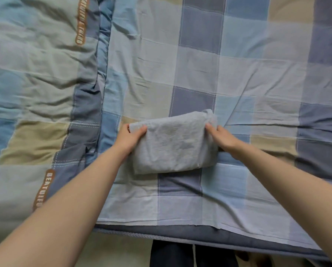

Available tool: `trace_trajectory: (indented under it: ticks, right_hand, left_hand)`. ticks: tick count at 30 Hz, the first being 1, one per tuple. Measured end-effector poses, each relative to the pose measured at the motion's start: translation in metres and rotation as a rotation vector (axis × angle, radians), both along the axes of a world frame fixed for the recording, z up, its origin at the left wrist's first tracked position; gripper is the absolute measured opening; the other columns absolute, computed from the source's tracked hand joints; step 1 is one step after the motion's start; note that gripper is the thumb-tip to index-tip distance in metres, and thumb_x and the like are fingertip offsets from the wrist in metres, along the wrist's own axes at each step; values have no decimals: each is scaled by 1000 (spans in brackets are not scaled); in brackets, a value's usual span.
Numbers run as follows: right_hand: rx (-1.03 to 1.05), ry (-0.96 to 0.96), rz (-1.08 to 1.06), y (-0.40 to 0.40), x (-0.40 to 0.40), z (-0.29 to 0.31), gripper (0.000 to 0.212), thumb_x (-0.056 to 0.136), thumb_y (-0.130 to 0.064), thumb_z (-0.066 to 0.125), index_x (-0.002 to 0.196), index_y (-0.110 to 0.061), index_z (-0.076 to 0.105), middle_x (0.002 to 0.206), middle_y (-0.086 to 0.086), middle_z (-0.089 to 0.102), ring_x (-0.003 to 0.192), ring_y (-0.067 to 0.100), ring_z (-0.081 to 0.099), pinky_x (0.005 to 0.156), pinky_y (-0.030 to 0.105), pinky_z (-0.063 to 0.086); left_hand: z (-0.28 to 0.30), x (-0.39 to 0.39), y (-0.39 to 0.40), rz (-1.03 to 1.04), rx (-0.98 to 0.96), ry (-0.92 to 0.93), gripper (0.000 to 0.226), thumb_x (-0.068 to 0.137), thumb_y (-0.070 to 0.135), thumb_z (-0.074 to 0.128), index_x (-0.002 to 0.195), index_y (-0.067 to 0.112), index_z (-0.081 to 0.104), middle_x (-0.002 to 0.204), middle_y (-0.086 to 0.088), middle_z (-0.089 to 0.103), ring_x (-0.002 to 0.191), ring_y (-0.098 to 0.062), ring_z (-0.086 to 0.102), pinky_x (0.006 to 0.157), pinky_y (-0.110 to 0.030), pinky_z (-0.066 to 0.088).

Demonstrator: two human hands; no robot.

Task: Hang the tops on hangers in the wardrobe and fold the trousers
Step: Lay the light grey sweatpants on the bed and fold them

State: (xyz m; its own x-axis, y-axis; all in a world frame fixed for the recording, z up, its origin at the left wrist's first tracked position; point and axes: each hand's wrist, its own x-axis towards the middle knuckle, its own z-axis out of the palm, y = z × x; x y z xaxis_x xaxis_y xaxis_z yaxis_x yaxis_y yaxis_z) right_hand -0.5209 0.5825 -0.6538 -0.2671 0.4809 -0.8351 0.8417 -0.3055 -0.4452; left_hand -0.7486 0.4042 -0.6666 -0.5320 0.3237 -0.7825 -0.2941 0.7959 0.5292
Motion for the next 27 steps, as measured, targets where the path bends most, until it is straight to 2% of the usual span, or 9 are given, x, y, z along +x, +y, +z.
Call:
trace_trajectory:
  ticks: [2,5,9,12,13,17,23,25,27]
  right_hand:
    - [29,46,11,-17,-2,-12,57,95,-49,46,139,-13,47,139,7,50,130,23,45,110,39,35]
    - [108,5,-109,-34,-5,-28,67,89,-58,49,140,-16,43,141,8,47,133,25,41,113,42,31]
    - [63,-7,-265,-39,-10,-37,73,85,-67,47,136,-15,48,133,1,56,123,23,52,105,38,40]
    - [-86,17,-410,-41,-9,-39,73,82,-70,50,126,-12,57,115,0,64,98,15,62,81,27,49]
    - [-165,45,-449,-43,-8,-39,74,81,-70,52,124,-11,57,114,1,66,94,14,64,79,27,51]
    - [-335,139,-621,-60,0,-39,82,72,-70,64,126,-10,57,112,4,70,99,22,68,94,39,52]
    - [-307,181,-746,-83,37,-13,74,75,-69,62,117,-8,61,103,5,72,93,22,70,85,37,56]
    - [-262,169,-763,-91,59,4,70,76,-72,56,111,-11,63,96,2,72,89,20,69,76,32,55]
    - [-211,140,-758,-101,80,21,72,76,-77,49,109,-15,63,97,2,71,91,21,68,79,34,55]
  left_hand:
    - [-7,11,-12,9,46,-105,47,85,32,73,126,13,59,122,-3,65,110,-19,62,98,-35,48]
    - [-16,28,-29,-35,50,-143,44,86,31,72,125,15,61,121,-2,66,109,-17,62,95,-28,45]
    - [-27,30,-25,80,31,-149,45,91,42,63,126,14,60,122,-3,65,110,-20,61,98,-30,44]
    - [-29,28,-18,178,-10,-202,48,90,54,58,122,19,61,118,-3,67,108,-22,62,100,-37,47]
    - [-28,27,-15,207,-5,-220,49,89,56,57,122,20,61,117,-3,68,106,-22,63,97,-38,49]
    - [-19,24,-11,251,1,-255,56,89,59,56,127,17,60,108,-2,70,95,-18,66,75,-31,53]
    - [10,32,-27,92,-77,-159,68,85,66,54,121,9,63,112,-10,70,102,-29,65,96,-45,51]
    - [23,43,-31,6,-70,-138,63,88,66,49,116,11,65,109,-7,70,100,-27,65,91,-42,53]
    - [36,56,-32,-60,-58,-103,55,91,66,43,106,19,66,96,2,69,90,-18,65,74,-33,52]
